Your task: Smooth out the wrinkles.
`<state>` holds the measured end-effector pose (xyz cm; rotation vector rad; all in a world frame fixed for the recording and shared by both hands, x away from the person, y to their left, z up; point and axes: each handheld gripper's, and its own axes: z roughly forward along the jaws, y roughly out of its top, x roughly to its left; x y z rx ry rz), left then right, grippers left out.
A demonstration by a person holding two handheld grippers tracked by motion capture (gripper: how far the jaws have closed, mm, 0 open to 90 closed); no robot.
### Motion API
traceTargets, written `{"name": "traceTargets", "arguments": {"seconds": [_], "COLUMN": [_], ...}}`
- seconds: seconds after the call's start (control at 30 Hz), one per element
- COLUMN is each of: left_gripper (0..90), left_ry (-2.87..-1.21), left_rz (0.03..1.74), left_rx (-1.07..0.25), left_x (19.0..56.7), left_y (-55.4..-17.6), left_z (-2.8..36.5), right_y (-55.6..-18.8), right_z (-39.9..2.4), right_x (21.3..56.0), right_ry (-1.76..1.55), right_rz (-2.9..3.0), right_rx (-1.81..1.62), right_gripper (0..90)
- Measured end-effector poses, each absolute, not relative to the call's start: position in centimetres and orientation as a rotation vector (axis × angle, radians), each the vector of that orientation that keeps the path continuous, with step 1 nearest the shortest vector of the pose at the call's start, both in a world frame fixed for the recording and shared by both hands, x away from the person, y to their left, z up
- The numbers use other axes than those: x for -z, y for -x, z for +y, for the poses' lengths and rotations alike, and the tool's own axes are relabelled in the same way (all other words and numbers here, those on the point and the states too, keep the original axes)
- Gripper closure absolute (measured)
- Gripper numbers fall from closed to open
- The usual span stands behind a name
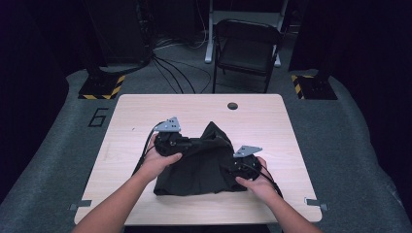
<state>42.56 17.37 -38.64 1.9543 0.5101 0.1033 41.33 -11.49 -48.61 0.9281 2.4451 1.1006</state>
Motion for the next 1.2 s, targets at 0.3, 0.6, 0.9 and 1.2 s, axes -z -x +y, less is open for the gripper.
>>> {"name": "traceTargets", "arguments": {"seconds": [0.3, 0.6, 0.9, 1.2], "left_gripper": [82.0, 82.0, 81.7, 78.4], "left_ry": [-2.000, -2.052, -2.077, -2.096], "left_rz": [0.494, 0.512, 0.505, 0.530], "left_rx": [-0.004, 0.078, 0.086, 0.082], "left_x": [42.8, 47.0, 48.6, 49.8], "left_y": [-40.8, -40.1, -39.0, -38.2], "left_z": [16.1, 14.9, 14.7, 14.8], "right_y": [-40.6, -40.3, -40.3, -40.3], "right_z": [-12.5, -14.0, -14.2, -14.0], "right_x": [48.9, 48.6, 48.4, 48.4], "right_ry": [-0.932, -0.998, -1.017, -1.006], "right_rz": [2.457, 2.393, 2.377, 2.376], "right_rx": [-1.084, -1.136, -1.165, -1.168], "right_gripper": [47.6, 47.8, 48.0, 48.0]}}
